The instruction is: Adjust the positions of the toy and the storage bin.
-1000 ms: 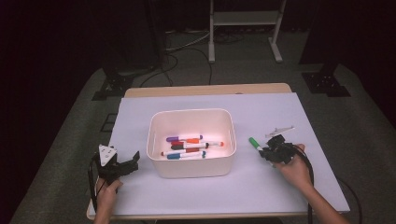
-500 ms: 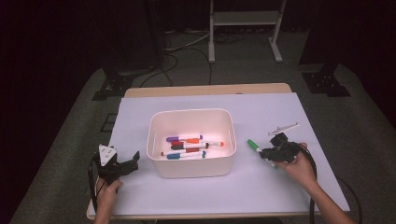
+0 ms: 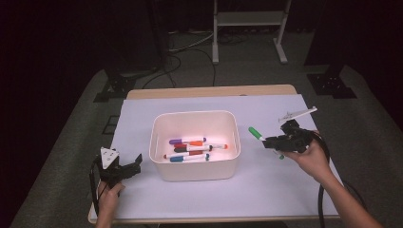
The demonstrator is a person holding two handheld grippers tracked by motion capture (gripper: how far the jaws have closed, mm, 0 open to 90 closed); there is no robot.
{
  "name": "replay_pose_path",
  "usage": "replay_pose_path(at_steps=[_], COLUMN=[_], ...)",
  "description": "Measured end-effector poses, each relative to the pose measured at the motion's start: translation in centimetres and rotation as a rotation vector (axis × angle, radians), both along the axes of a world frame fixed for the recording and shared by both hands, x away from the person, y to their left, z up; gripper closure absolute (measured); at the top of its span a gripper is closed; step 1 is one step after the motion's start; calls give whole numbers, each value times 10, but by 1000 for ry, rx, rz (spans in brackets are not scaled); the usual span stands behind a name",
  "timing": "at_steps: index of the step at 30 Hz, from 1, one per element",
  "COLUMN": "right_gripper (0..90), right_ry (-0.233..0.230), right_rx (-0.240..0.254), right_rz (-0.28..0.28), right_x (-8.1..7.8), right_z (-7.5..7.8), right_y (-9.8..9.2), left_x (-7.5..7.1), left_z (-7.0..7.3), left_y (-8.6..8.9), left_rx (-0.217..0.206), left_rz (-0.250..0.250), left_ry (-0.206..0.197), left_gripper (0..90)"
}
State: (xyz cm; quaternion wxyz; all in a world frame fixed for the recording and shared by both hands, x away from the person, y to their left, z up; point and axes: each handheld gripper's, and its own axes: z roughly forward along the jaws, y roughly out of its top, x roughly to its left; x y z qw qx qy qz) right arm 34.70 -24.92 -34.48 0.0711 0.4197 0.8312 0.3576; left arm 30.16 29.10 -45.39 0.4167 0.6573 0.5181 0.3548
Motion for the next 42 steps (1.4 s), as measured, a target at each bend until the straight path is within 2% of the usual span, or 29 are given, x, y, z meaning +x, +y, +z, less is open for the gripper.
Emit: replay_pose_path(at_steps=[5,7,11,13,15,20,23,28,42], right_gripper=[759,760,759,759,760,760,759,759,758], right_ry=[-26,-54,-67,-80,-73,-81,-80,-67,-24], right_rx=[31,31,49,52,71,57,45,51,52], right_rz=[48,78,135,160,196,276,318,403,530], right_x=[-4,-6,-8,-9,-10,-11,-10,-6,12], right_z=[29,39,57,63,67,77,80,81,64], right_y=[8,14,30,38,48,76,91,117,169], left_x=[0,0,0,0,0,-1,0,0,-1], left_z=[0,0,0,0,0,0,0,0,0], left_y=[0,0,0,0,0,0,0,0,-1], left_rx=[1,-1,2,0,-2,8,5,-7,9], left_rz=[-1,0,-2,0,-1,-3,-3,0,-13], left_ry=[2,4,2,2,-2,-5,-2,-2,-11], left_gripper=[0,0,0,0,0,0,0,0,0])
